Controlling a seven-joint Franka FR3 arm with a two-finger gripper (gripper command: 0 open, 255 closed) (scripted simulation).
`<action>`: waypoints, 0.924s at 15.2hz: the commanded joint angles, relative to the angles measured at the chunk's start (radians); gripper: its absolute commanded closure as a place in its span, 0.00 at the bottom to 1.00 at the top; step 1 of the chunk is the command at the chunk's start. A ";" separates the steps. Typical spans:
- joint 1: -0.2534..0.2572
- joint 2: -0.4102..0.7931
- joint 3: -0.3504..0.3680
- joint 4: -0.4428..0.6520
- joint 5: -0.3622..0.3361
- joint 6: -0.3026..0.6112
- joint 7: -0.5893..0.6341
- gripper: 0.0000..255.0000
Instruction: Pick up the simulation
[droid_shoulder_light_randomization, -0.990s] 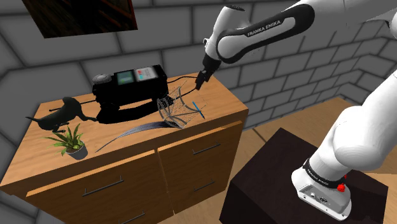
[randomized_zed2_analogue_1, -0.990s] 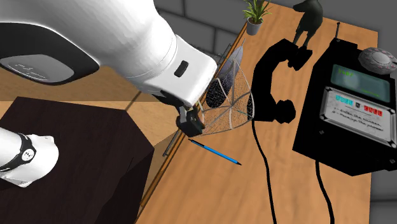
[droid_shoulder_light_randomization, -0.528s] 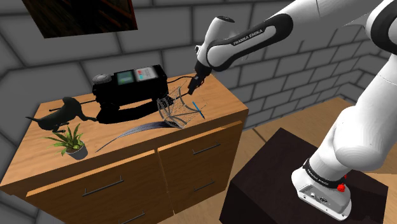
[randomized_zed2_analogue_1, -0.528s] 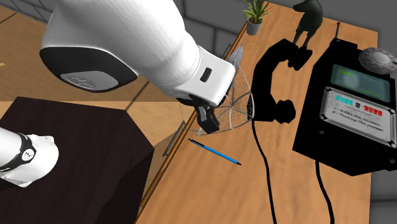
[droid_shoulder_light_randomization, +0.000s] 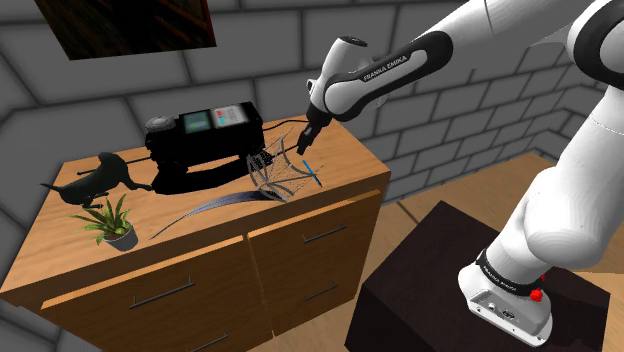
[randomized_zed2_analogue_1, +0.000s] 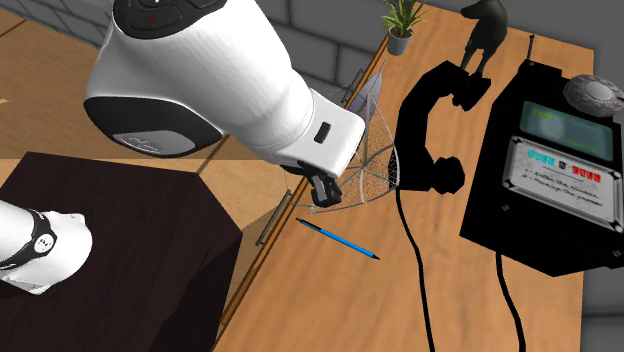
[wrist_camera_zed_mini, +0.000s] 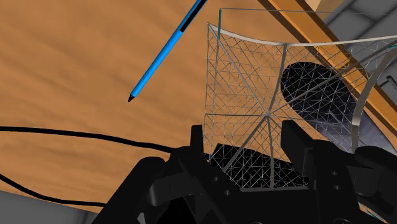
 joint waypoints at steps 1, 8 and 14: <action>0.000 0.000 0.000 0.000 0.000 0.001 0.000 1.00; 0.000 -0.004 -0.001 0.004 -0.001 -0.009 0.001 1.00; -0.002 -0.042 -0.003 0.044 -0.015 -0.086 0.018 1.00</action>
